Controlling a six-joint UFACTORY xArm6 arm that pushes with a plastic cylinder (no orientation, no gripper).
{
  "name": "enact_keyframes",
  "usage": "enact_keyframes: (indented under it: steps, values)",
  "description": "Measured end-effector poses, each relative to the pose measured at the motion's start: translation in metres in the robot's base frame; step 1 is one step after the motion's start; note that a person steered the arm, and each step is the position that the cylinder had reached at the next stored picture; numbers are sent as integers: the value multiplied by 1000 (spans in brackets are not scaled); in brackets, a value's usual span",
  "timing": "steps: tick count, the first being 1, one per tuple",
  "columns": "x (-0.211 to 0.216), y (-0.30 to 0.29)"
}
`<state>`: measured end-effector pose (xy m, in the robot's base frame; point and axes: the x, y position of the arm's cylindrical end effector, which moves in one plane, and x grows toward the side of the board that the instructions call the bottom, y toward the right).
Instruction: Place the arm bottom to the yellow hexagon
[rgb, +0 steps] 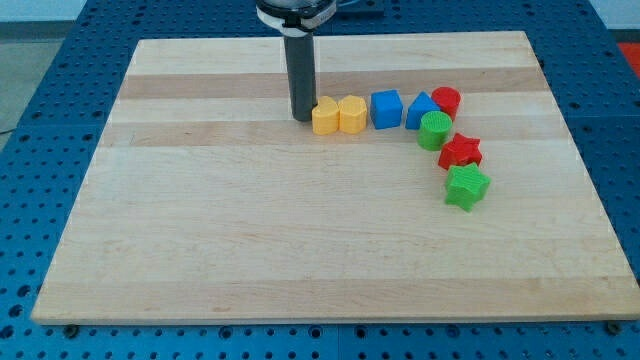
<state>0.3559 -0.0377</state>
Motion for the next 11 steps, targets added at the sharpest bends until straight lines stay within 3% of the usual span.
enact_keyframes:
  steps: [1, 2, 3, 4, 5, 6, 8, 11]
  values:
    - [15, -31]
    - [62, -30]
    - [79, -5]
    - [82, 3]
    - [78, -49]
    - [77, -55]
    - [51, -28]
    - [53, -27]
